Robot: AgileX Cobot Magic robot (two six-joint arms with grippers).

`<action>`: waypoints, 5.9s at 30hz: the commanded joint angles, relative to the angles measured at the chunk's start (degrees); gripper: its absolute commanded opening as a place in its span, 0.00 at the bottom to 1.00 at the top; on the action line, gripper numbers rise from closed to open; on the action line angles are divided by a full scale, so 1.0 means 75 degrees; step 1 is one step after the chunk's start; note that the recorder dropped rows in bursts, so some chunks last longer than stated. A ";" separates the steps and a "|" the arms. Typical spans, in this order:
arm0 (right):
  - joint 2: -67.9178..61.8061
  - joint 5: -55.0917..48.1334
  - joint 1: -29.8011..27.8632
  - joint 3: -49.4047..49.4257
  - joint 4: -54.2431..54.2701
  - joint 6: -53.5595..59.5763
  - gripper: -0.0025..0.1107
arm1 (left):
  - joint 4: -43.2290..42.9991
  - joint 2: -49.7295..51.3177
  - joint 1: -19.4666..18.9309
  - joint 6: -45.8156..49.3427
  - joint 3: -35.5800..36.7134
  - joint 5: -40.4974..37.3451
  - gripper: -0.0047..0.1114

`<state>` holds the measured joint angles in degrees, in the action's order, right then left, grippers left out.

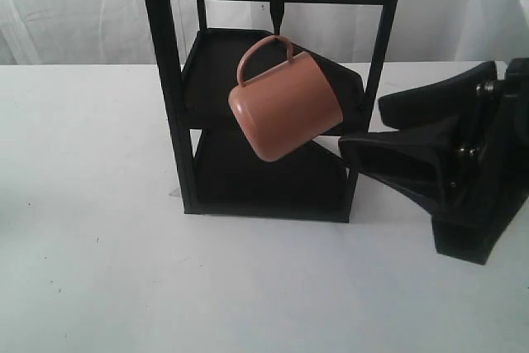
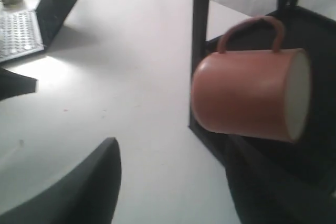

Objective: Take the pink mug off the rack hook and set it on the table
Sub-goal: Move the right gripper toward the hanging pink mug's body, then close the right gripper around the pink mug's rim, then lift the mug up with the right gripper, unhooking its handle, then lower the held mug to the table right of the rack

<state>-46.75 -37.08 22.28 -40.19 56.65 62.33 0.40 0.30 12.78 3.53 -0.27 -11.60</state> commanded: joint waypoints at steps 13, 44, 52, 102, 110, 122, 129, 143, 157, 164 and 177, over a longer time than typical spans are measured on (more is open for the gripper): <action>-0.1452 0.0150 0.0002 -0.0718 -0.1275 0.0241 0.64 | -0.0009 -0.0040 -0.0019 -0.0048 0.0037 -0.0010 0.04; -0.3751 -0.0600 0.0002 -0.1779 0.0763 0.2780 0.62 | 0.0021 -0.0040 -0.0019 -0.0048 0.0037 -0.0010 0.04; -0.3941 -0.0680 0.0002 -0.1779 0.1479 0.3240 0.62 | 0.0021 -0.0040 -0.0019 -0.0048 0.0037 -0.0010 0.04; -0.4686 -0.0247 0.0002 -0.1826 0.3479 0.4112 0.02 | 0.0021 -0.0040 -0.0005 -0.0048 0.0037 -0.0010 0.04; -0.4106 -0.0687 0.0002 -0.1877 0.3650 0.4187 0.02 | 0.0021 -0.0040 -0.0005 -0.0048 0.0037 -0.0010 0.04; -0.4074 -0.1646 0.0002 -0.1823 0.3306 0.3841 0.02 | 0.0021 -0.0040 -0.0005 -0.0048 0.0037 -0.0010 0.04; -0.4074 -0.2716 0.0002 -0.1823 0.2689 0.3288 0.02 | 0.0021 -0.0040 -0.0005 -0.0048 0.0037 -0.0010 0.04; -0.4087 -0.3832 0.0002 -0.1663 -0.2981 -0.1030 0.02 | 0.0021 -0.0040 -0.0005 -0.0048 0.0037 -0.0010 0.04; -0.4087 -0.2787 0.0002 -0.1026 -0.6970 -0.4015 0.02 | 0.0050 -0.0040 -0.0005 -0.0048 0.0037 -0.0010 0.04; -0.4087 -0.2299 0.0002 -0.0817 -0.7337 -0.4371 0.02 | 0.0050 -0.0040 -0.0005 -0.0048 0.0037 -0.0010 0.04; -0.4482 -0.1269 0.0002 -0.0220 -0.7337 -0.4551 0.02 | 0.0050 -0.0040 -0.0005 -0.0048 0.0037 -0.0010 0.04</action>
<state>-80.04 -47.92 22.28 -42.19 2.25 28.55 0.40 0.30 12.78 3.53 -0.27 -11.60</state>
